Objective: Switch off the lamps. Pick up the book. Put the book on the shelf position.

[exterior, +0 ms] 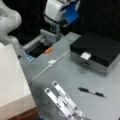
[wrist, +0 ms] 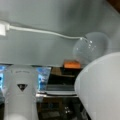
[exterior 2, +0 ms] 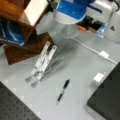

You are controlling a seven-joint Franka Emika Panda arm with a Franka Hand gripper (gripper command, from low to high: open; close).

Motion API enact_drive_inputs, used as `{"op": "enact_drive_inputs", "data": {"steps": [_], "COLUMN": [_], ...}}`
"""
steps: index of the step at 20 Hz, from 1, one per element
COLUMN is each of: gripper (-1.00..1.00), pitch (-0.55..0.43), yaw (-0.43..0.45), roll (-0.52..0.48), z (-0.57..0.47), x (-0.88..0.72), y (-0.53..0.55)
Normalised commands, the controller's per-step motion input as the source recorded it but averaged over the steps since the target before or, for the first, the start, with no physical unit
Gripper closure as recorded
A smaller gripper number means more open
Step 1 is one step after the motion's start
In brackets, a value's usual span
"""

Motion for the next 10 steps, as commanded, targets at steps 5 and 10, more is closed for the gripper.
{"op": "enact_drive_inputs", "data": {"steps": [5,10], "gripper": [-1.0,-1.0], "pitch": [-0.331,-0.299], "yaw": [-0.077,-0.086], "roll": [0.273,0.204], "z": [-0.25,-0.26], "x": [-0.1,-0.17], "y": [0.04,0.07]}}
